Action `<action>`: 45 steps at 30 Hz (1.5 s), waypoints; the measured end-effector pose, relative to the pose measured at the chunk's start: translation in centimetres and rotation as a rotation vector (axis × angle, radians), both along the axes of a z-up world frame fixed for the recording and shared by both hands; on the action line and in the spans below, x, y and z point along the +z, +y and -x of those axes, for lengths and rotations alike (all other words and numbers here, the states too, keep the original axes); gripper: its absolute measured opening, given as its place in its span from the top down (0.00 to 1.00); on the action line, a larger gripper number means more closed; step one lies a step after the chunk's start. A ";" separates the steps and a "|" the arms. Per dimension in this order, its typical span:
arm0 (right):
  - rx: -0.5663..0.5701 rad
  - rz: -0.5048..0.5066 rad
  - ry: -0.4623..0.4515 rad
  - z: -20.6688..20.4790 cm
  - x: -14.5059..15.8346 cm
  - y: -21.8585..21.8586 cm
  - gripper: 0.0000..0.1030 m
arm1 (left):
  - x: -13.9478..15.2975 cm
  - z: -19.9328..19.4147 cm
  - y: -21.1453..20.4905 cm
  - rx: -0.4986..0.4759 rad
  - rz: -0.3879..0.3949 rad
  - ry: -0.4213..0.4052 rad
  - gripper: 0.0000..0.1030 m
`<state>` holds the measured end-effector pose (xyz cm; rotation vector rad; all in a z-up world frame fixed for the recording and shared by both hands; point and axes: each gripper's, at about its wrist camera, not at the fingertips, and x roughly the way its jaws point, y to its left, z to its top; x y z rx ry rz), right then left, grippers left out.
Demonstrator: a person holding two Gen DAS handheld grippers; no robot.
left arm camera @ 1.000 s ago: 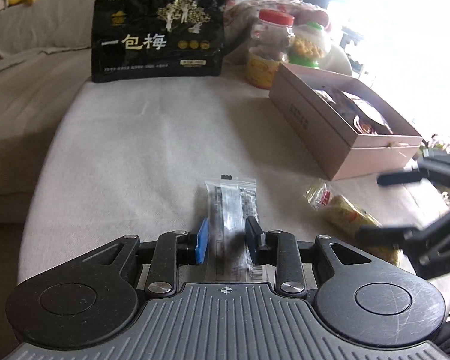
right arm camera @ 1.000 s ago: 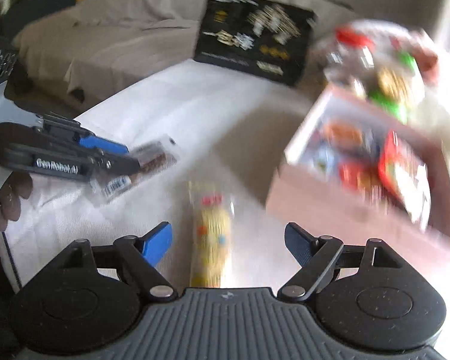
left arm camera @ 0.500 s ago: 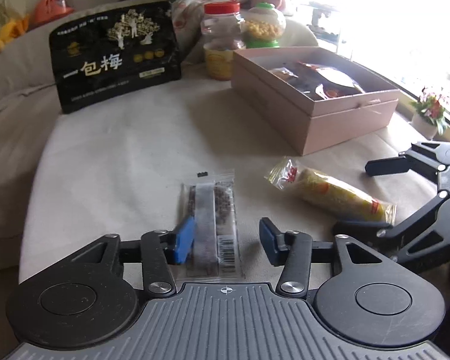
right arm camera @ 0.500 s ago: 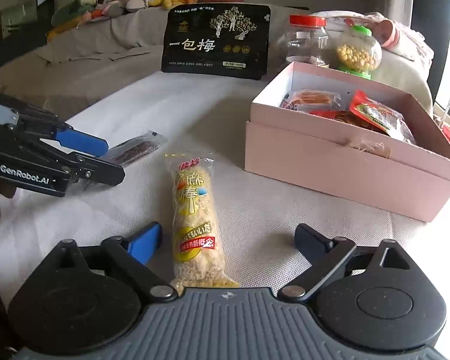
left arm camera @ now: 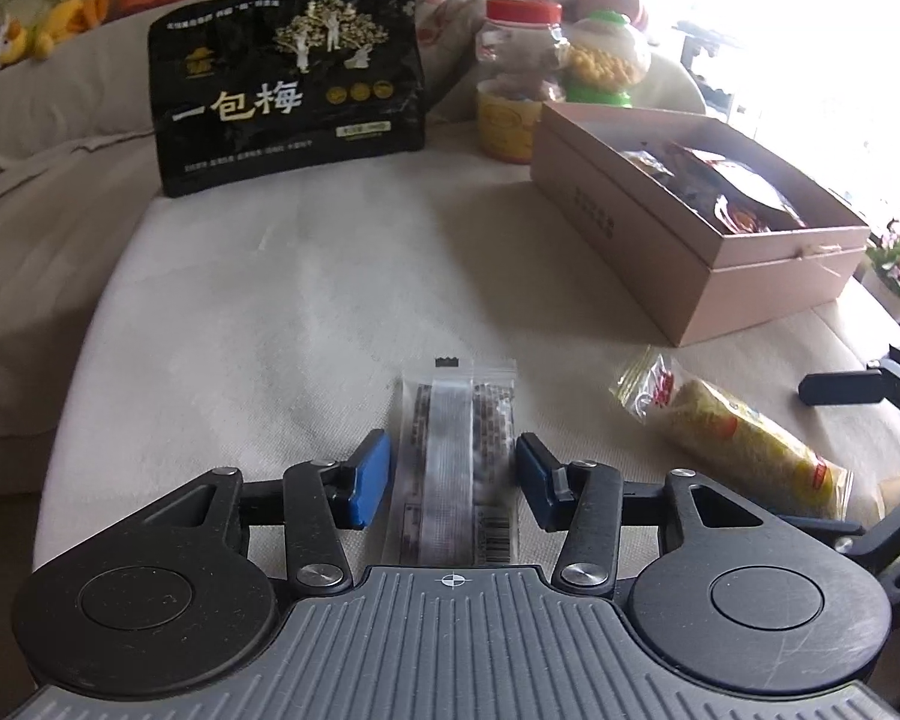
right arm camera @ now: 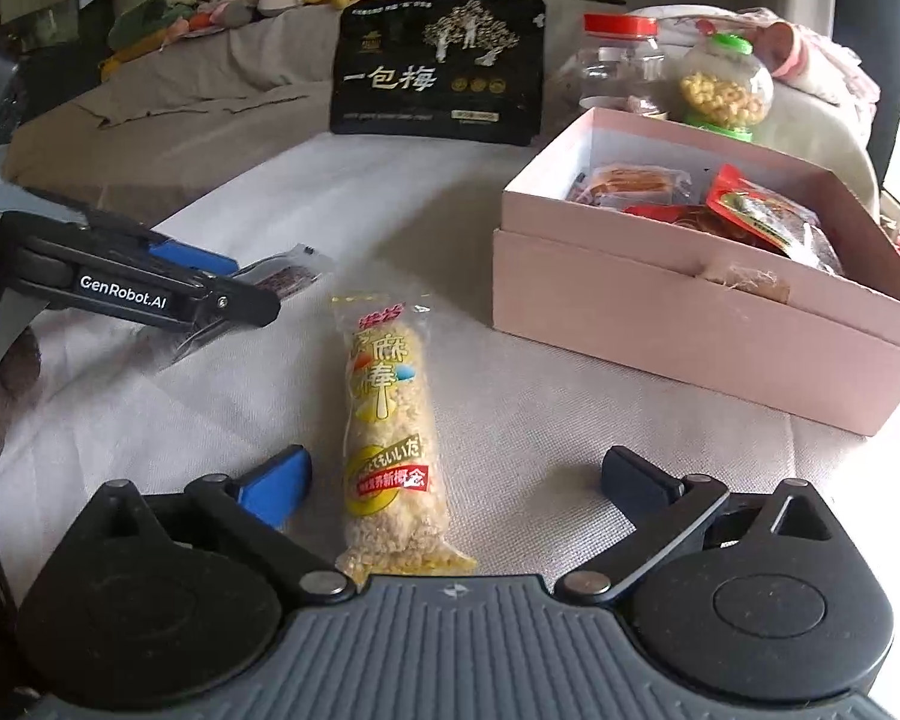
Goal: Organize snacks
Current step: 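Close the right tool on the yellow puffed snack stick while the left tool holds the clear packet, then carry the clear packet and yellow snack stick with both tools over the pink box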
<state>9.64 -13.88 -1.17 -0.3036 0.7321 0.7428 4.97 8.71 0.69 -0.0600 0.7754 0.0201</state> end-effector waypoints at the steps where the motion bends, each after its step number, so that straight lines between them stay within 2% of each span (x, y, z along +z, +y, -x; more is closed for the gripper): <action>1: 0.006 0.007 0.005 -0.1 0.1 0.1 0.00 | 0.0 0.1 0.0 -0.001 0.000 0.000 0.50; 8: 0.012 0.013 0.001 0.0 0.1 0.1 0.00 | 0.2 2.2 -0.1 0.015 0.043 -0.001 0.57; 12: 0.001 0.015 0.005 -0.2 0.4 0.4 0.01 | 0.3 4.1 -0.4 0.008 0.096 0.001 0.59; 15: 0.004 0.013 -0.004 -0.1 0.7 1.1 0.11 | 0.3 5.2 -0.8 0.006 0.123 -0.007 0.59; 18: 0.039 0.021 0.007 0.0 1.1 2.1 0.27 | 0.2 6.2 -1.2 0.007 0.153 -0.017 0.59; 20: 0.066 0.039 0.012 0.2 1.6 2.8 0.48 | 0.1 6.8 -1.4 0.004 0.167 -0.024 0.59; 23: 0.093 0.079 0.007 1.0 2.2 3.4 0.65 | 0.0 7.5 -1.5 0.000 0.187 -0.034 0.59; 25: 0.093 0.087 0.011 1.5 2.5 3.1 0.71 | 0.0 7.8 -1.6 -0.002 0.191 -0.038 0.59; 28: 0.082 0.072 0.033 2.2 3.2 2.0 0.73 | 0.2 8.0 -1.9 -0.009 0.200 -0.037 0.60; 35: 0.003 0.032 0.008 3.2 5.2 -2.1 0.73 | 0.7 8.2 -4.2 -0.089 0.193 -0.038 0.60; 41: -0.080 -0.056 0.003 2.9 7.4 -6.0 0.73 | 2.0 7.8 -6.2 -0.149 0.170 -0.058 0.60; 45: -0.125 -0.152 -0.035 2.6 10.4 -8.6 0.73 | 4.3 7.5 -6.8 -0.177 0.173 -0.122 0.60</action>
